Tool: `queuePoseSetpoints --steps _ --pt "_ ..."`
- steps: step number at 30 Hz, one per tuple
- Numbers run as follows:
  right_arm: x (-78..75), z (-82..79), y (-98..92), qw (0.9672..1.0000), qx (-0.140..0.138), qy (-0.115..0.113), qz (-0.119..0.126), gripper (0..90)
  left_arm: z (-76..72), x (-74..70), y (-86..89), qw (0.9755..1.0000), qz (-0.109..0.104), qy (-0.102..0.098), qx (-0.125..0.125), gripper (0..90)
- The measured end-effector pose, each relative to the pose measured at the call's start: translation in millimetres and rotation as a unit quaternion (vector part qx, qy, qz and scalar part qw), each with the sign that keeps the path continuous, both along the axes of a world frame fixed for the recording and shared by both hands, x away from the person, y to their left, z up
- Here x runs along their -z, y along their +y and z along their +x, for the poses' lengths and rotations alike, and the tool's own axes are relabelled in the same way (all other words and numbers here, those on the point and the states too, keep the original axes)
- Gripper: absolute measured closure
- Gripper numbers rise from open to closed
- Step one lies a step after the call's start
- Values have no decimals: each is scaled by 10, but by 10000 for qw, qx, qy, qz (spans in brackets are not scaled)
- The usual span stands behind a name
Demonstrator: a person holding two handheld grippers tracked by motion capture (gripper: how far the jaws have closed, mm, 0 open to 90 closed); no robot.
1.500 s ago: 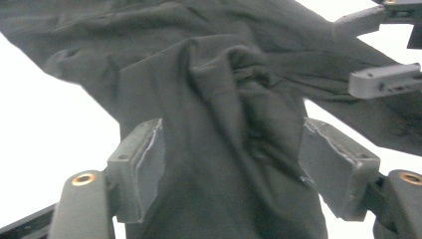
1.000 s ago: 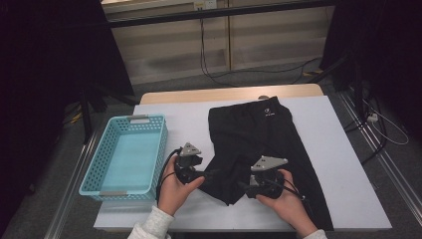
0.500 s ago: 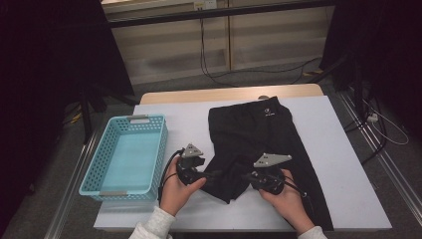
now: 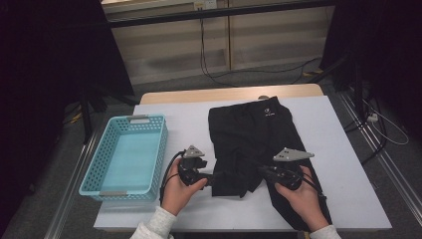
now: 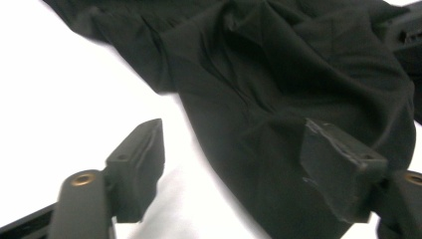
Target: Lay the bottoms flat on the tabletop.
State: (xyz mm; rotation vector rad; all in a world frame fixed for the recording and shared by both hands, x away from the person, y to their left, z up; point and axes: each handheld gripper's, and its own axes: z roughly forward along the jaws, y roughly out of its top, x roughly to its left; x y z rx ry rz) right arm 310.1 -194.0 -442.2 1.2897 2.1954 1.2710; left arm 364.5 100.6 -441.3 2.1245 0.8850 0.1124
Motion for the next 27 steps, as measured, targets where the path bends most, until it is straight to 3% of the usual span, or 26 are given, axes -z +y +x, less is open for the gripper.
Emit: queuePoseSetpoints --steps 3,9,10,13,17,20,25,27 --pt "-3 -36 -31 10000 51 -17 -16 900 -43 57 -36 9998 134 6 115 294" --pt "13 -93 -33 9999 36 -33 -92 898 -90 140 -71 9989 452 -80 97 359" --pt "13 -98 -32 9999 34 -34 -102 899 -96 146 -76 9987 483 -145 63 365" --pt "1 -120 -29 9999 -1 -66 -148 899 -112 147 -100 9990 410 -86 138 402" --pt "0 -127 -29 9999 17 -67 -146 899 -142 133 -139 9988 417 3 269 590" --pt "10 -125 -32 9999 19 -35 -147 899 -167 121 -171 9978 575 -73 328 655" --pt "21 -128 -33 9999 -12 -16 -162 900 -167 124 -191 9984 381 201 371 857" --pt "22 -131 -31 9999 -9 10 -158 900 -163 108 -194 9980 444 237 377 884"
